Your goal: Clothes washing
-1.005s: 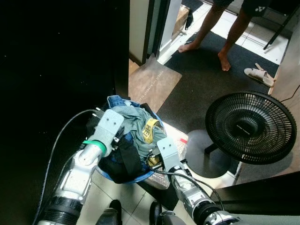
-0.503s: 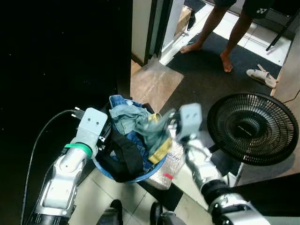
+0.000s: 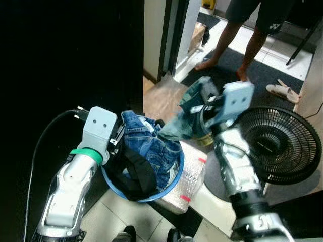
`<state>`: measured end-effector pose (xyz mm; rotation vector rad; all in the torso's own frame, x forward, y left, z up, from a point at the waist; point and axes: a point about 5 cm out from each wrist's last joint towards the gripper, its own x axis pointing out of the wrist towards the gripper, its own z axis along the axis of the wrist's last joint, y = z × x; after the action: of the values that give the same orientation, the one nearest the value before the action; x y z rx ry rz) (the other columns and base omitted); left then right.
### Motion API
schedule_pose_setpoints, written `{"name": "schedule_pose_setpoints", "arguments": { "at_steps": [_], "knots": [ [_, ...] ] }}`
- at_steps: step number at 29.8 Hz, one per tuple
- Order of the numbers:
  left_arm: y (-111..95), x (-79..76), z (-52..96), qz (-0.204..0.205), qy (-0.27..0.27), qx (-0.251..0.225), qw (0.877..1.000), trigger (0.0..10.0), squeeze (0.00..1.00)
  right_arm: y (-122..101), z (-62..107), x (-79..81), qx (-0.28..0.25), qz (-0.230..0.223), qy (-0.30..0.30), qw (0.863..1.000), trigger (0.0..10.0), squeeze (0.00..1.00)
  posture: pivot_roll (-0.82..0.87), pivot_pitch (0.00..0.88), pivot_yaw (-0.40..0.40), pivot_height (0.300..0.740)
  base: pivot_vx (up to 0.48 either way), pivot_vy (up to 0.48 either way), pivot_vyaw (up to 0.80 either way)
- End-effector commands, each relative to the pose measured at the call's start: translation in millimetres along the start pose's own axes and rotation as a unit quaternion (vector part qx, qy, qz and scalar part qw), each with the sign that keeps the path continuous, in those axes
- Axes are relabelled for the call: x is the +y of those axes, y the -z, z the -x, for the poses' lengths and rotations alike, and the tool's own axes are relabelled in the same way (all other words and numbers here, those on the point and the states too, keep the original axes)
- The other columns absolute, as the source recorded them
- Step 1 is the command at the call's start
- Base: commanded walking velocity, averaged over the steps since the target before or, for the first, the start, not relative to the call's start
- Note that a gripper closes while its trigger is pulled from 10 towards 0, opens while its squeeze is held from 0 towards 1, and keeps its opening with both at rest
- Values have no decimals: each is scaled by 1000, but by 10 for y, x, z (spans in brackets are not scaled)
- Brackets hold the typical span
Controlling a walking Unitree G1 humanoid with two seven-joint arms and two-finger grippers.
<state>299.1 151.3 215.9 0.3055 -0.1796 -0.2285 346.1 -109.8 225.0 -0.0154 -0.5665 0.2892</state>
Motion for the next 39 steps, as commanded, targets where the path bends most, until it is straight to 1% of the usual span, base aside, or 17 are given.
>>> {"name": "schedule_pose_setpoints", "arguments": {
  "at_steps": [1, 5, 8, 11, 12, 14, 15, 16, 21, 24, 25, 26, 28, 30, 32, 37, 39],
  "knots": [
    [-4, -66, 42, 1, 20, 0, 1000, 10000, 0, 63, 69, 16, 17, -4, -2, 1000, 10000, 0, 111, 160, 34, 740, 0, 0, 0],
    [-82, -114, 116, 2, 44, -18, 999, 10000, 0, 51, 141, 54, 22, -1, -2, 1000, 10000, 0, 103, 153, 37, 740, 0, 0, 0],
    [-214, -164, 170, 21, 55, -41, 997, 10000, 0, -123, 155, 173, 2, -3, -19, 1000, 10000, 0, 104, 146, 34, 740, 0, 0, 0],
    [-247, -182, 170, 26, 55, -47, 997, 10000, 0, -196, 149, 210, -7, -6, -27, 1000, 10000, 0, 108, 140, 29, 740, 0, 0, 0],
    [-308, -212, 140, 39, 53, -59, 996, 10000, 0, -376, 86, 288, -37, -6, -44, 998, 10000, 0, 110, 134, 23, 740, 0, 0, 0],
    [-346, -219, 111, 48, 48, -66, 996, 10000, 0, -525, 28, 343, -67, 0, -56, 996, 10000, 0, 112, 131, 20, 740, 0, 0, 0],
    [-346, -219, 111, 48, 48, -66, 996, 10000, 0, -525, 28, 343, -67, 0, -56, 996, 10000, 0, 112, 131, 20, 740, 0, 0, 0],
    [-363, -210, 98, 56, 41, -70, 995, 10000, 0, -616, -12, 367, -87, 6, -61, 994, 10000, 0, 115, 129, 19, 740, 0, 0, 0],
    [-372, -185, 126, 60, 33, -78, 995, 10000, 0, -770, -51, 387, -120, 19, -56, 991, 10000, 0, 115, 125, 12, 740, 0, 0, 0],
    [-372, -186, 135, 59, 33, -79, 995, 10000, 0, -782, -48, 387, -120, 20, -55, 991, 10000, 0, 115, 124, 12, 740, 0, 0, 0],
    [-378, -193, 153, 60, 34, -79, 994, 10000, 0, -697, -9, 372, -95, 11, -49, 994, 10000, 0, 118, 119, 7, 740, 0, 0, 0],
    [-378, -193, 153, 60, 34, -79, 994, 10000, 0, -697, -9, 372, -95, 11, -49, 994, 10000, 0, 118, 119, 7, 740, 0, 0, 0],
    [-389, -203, 162, 63, 35, -81, 994, 10000, 0, -534, 54, 338, -55, -5, -34, 998, 10000, 0, 121, 115, 5, 740, 0, 0, 0],
    [-394, -207, 163, 64, 36, -81, 994, 10000, 0, -471, 79, 322, -40, -11, -27, 999, 10000, 0, 121, 115, 5, 740, 0, 0, 0],
    [-408, -214, 156, 64, 36, -84, 994, 10000, 0, -347, 129, 318, -16, -2, -20, 1000, 10000, 0, 123, 111, 6, 740, 0, 0, 0],
    [-409, -213, 148, 62, 37, -85, 994, 10000, 0, -251, 145, 343, 3, 10, -10, 1000, 10000, 0, 126, 107, 9, 740, 0, 0, 0],
    [-423, -207, 127, 60, 36, -87, 994, 10000, 0, -203, 148, 374, 9, 29, 0, 1000, 10000, 0, 131, 96, 12, 740, 0, 0, 0]
  ]
}}
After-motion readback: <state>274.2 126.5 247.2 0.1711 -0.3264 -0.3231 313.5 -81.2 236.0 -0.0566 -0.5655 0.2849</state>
